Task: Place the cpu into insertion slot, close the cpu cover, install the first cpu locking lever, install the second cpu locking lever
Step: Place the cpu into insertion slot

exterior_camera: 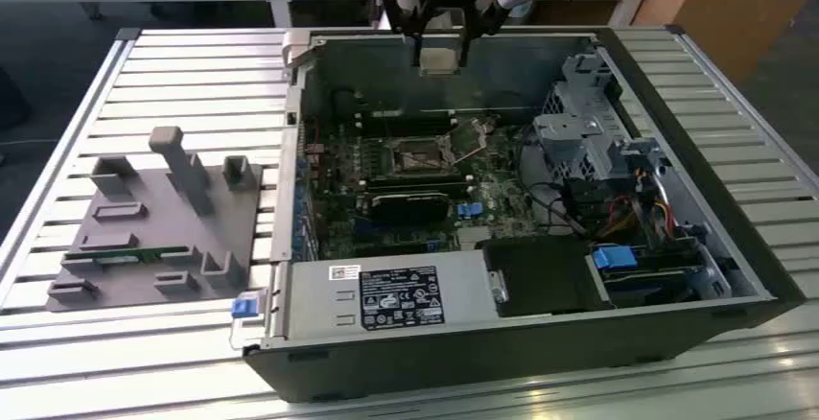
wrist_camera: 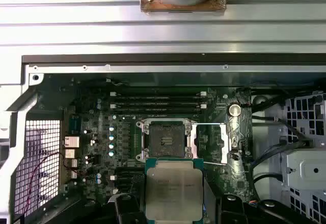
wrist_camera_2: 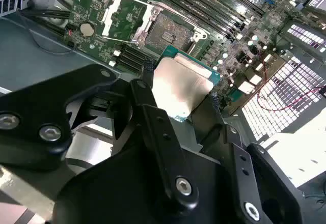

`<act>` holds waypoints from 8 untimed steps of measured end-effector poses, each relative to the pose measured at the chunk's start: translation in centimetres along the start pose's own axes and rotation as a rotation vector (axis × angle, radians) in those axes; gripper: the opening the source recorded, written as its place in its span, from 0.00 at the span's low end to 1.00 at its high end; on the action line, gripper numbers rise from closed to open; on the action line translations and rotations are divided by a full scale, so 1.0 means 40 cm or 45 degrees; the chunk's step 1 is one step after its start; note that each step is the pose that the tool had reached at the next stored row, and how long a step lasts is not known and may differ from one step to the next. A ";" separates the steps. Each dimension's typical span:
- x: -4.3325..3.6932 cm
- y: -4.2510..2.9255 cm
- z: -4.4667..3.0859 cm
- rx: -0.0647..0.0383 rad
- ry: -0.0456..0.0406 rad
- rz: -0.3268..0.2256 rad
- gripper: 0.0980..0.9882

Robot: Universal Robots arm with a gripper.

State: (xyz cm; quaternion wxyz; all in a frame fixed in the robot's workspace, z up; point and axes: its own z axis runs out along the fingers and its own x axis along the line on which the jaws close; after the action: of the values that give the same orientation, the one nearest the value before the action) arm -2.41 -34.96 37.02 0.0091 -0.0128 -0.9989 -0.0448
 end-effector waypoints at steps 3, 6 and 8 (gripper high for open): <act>0.000 0.000 0.000 0.000 0.000 0.001 0.50; 0.000 0.000 0.000 0.000 -0.001 0.011 0.50; 0.000 0.000 0.000 0.001 -0.003 0.028 0.50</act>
State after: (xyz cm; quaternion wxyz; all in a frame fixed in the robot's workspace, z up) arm -2.41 -34.96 37.02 0.0086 -0.0240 -0.9987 -0.0443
